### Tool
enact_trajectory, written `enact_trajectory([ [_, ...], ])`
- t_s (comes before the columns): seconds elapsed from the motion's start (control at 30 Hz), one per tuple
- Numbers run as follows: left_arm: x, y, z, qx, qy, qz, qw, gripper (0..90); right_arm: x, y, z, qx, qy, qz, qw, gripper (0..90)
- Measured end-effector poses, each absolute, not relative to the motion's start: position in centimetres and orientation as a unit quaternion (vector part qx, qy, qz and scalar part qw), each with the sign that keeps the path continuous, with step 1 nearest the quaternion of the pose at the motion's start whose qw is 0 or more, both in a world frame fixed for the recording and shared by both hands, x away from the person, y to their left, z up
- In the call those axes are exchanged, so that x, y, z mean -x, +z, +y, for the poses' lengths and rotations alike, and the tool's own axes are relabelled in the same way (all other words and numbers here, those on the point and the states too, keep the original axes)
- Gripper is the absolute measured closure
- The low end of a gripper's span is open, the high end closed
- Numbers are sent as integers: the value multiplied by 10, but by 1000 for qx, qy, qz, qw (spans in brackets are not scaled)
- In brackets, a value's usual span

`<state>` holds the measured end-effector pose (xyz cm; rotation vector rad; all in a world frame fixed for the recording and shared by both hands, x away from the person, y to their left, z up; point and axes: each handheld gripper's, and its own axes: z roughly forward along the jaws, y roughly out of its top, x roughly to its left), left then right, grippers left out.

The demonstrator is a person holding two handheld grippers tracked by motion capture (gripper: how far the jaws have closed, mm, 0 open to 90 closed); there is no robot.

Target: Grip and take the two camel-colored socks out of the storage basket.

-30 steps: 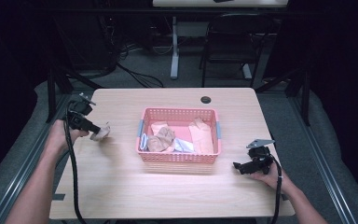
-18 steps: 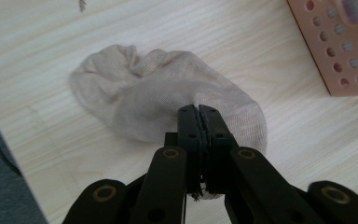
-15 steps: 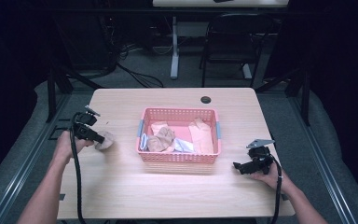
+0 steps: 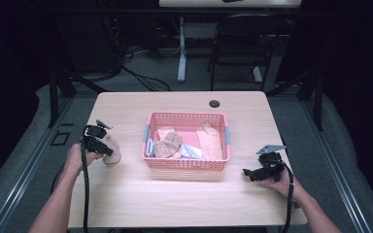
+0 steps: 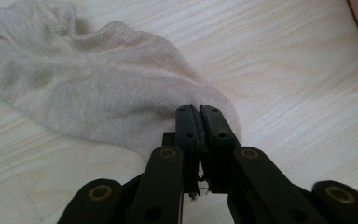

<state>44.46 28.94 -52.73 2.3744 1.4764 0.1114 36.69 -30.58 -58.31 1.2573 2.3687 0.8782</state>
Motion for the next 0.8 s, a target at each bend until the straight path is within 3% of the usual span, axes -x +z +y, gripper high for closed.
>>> enact_trajectory([
  [0.07, -444, -527, 290, -836, 41, 520, 171, 793, -367, -583, -306, -440, 307, 829, 159, 0],
  [0.1, -443, -525, 290, -835, 42, 522, 172, 719, -367, -583, -306, -440, 307, 829, 159, 0],
  [0.13, -442, -523, 290, -833, 46, 523, 174, 585, -367, -583, -306, -440, 307, 829, 159, 0],
  [0.2, -441, -518, 290, -831, 51, 525, 179, 503, -367, -583, -306, -440, 307, 829, 159, 0],
  [0.23, -439, -514, 290, -830, 58, 523, 185, 503, -367, -583, -306, -440, 307, 829, 159, 0],
  [0.27, -437, -507, 288, -827, 62, 523, 198, 401, -367, -583, -306, -440, 307, 829, 159, 0],
  [0.4, -434, -489, 280, -824, 78, 515, 222, 215, -367, -583, -306, -440, 307, 829, 159, 0],
  [0.57, -433, -471, 265, -827, 90, 500, 243, 102, -367, -583, -306, -440, 307, 829, 159, 0],
  [0.6, -434, -465, 256, -832, 92, 487, 249, 21, -367, -583, -306, -440, 307, 829, 159, 0],
  [0.63, -434, -462, 250, -833, 97, 482, 254, 0, -367, -583, -306, -440, 307, 829, 159, 0],
  [0.8, -436, -454, 231, -838, 103, 464, 267, 0, -367, -583, -306, -440, 307, 829, 159, 0],
])
